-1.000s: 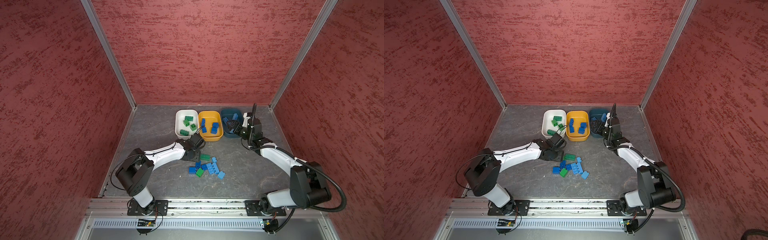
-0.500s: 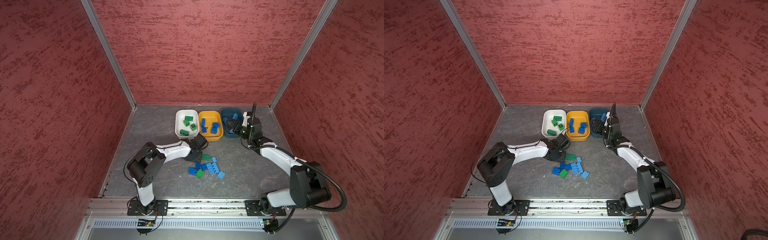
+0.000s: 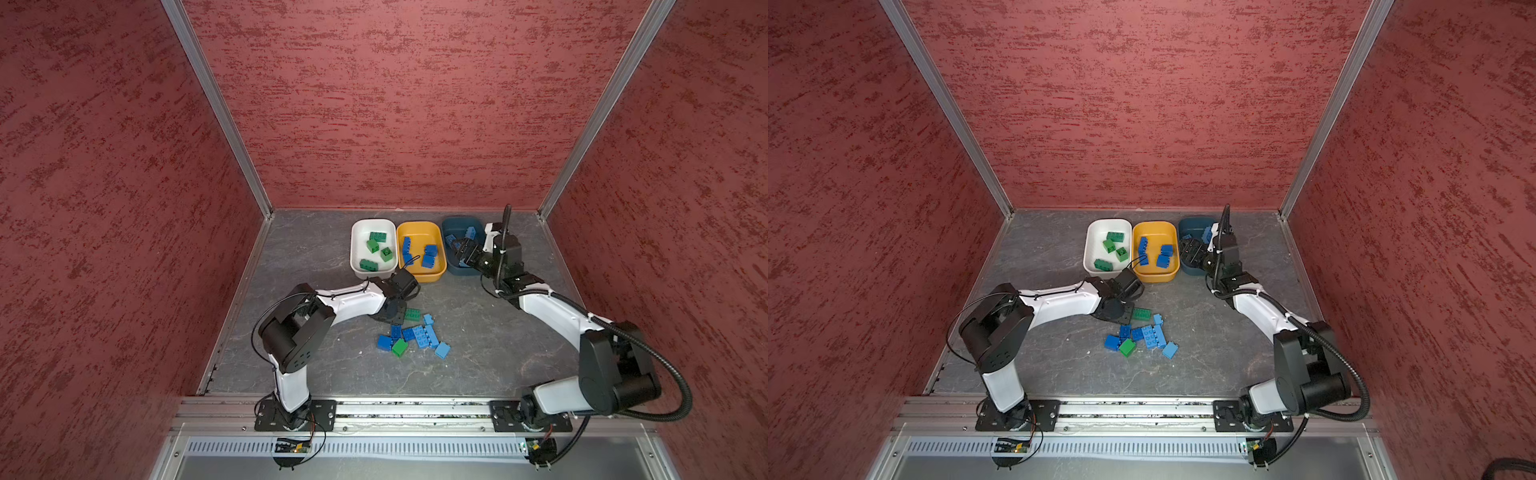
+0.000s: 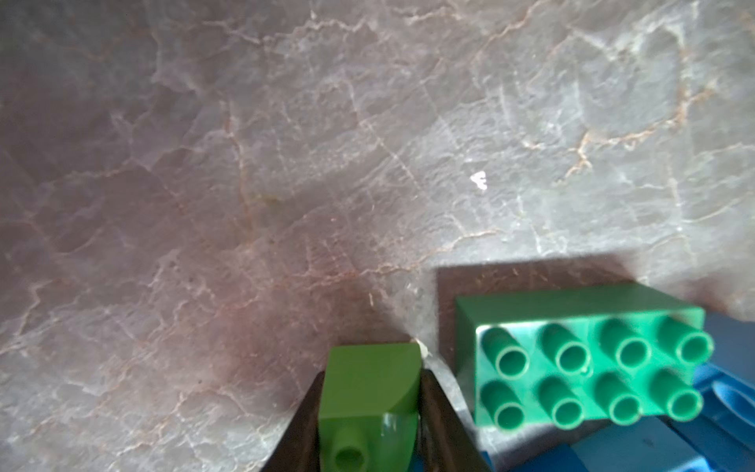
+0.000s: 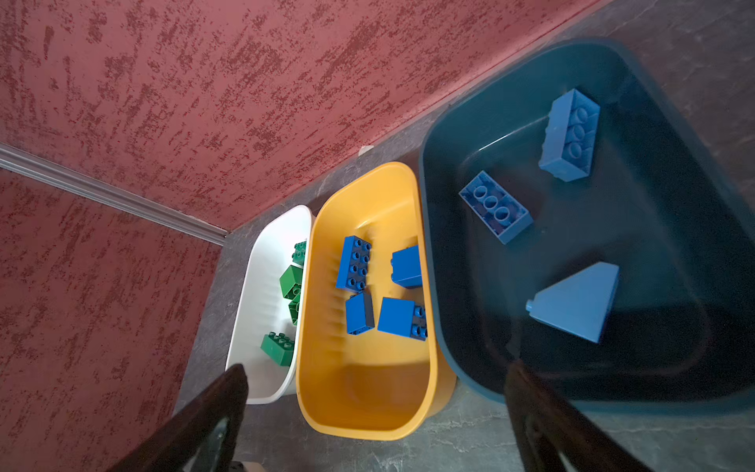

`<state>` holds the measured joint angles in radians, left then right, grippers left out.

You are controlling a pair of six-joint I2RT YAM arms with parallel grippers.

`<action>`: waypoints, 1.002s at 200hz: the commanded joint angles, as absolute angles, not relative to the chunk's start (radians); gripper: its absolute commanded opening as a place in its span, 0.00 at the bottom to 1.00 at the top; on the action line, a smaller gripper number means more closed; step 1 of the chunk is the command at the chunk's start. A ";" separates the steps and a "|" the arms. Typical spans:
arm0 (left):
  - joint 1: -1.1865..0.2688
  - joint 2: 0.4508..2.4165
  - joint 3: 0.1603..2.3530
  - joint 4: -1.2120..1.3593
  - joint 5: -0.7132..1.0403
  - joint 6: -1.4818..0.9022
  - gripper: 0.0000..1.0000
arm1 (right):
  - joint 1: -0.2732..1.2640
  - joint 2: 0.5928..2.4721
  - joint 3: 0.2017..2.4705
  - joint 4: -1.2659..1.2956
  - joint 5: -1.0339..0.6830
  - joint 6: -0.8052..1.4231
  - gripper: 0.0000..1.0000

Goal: Sort the legos into containers by color
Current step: 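Carry the green brick with the left gripper and release into white bin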

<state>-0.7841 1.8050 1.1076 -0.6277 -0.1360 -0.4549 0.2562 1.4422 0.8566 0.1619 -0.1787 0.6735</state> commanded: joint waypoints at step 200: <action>-0.415 2.106 1.715 -0.513 -0.537 -0.264 0.34 | 0.282 1.396 0.878 0.137 -0.121 0.637 0.99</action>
